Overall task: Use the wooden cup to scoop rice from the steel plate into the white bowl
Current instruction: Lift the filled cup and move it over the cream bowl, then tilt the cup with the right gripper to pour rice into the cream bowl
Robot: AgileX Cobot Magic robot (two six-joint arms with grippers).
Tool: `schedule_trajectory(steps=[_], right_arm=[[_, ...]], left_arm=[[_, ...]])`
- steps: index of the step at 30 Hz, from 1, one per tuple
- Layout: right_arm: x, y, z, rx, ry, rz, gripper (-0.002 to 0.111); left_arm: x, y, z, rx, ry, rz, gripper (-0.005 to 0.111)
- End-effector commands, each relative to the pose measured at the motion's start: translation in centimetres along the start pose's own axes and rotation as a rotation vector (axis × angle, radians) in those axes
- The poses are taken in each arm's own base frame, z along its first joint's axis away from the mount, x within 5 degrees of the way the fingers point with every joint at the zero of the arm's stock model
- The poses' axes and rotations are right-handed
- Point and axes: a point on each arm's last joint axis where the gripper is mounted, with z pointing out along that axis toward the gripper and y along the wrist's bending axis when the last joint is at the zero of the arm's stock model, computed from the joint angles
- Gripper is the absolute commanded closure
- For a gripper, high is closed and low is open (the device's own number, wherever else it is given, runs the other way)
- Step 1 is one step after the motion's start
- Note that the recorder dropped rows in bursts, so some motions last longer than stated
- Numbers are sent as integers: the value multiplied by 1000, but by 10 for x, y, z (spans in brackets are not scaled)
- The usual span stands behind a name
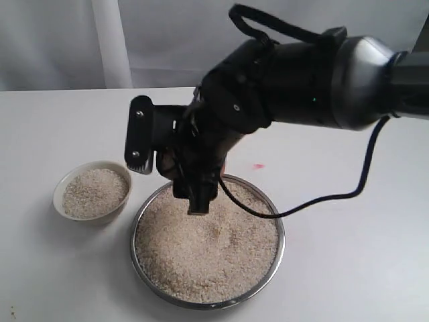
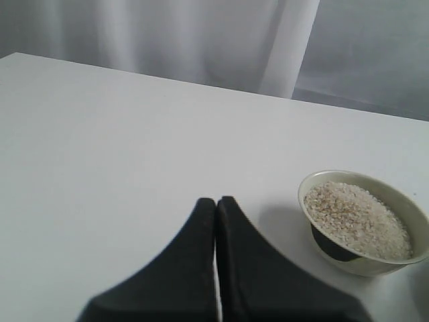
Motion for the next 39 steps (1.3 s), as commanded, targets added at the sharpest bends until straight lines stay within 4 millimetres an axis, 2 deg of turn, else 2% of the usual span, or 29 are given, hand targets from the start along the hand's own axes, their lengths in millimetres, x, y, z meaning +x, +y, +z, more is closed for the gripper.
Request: schedule_trajectory(steps=[1, 4, 5, 13, 20, 31, 39], right_arm=[[-33, -22, -11, 97, -16, -65, 108], [-61, -31, -3, 136, -44, -86, 108], [-75, -35, 7, 148, -53, -97, 108], [-114, -35, 53, 240, -10, -229, 108], [-115, -28, 89, 325, 104, -390, 108], [-122, -18, 104, 429, 197, -589, 108], [-126, -15, 107, 479, 241, -696, 108]], left_arm=[[-2, -1, 0, 10, -7, -6, 107], [-2, -1, 0, 10, -7, -6, 107], [-2, -1, 0, 10, -7, -6, 107], [-2, -1, 0, 10, -7, -6, 107], [-2, -1, 0, 10, -7, -6, 107], [-2, -1, 0, 10, -7, -6, 107], [-2, -1, 0, 10, -7, -6, 107]])
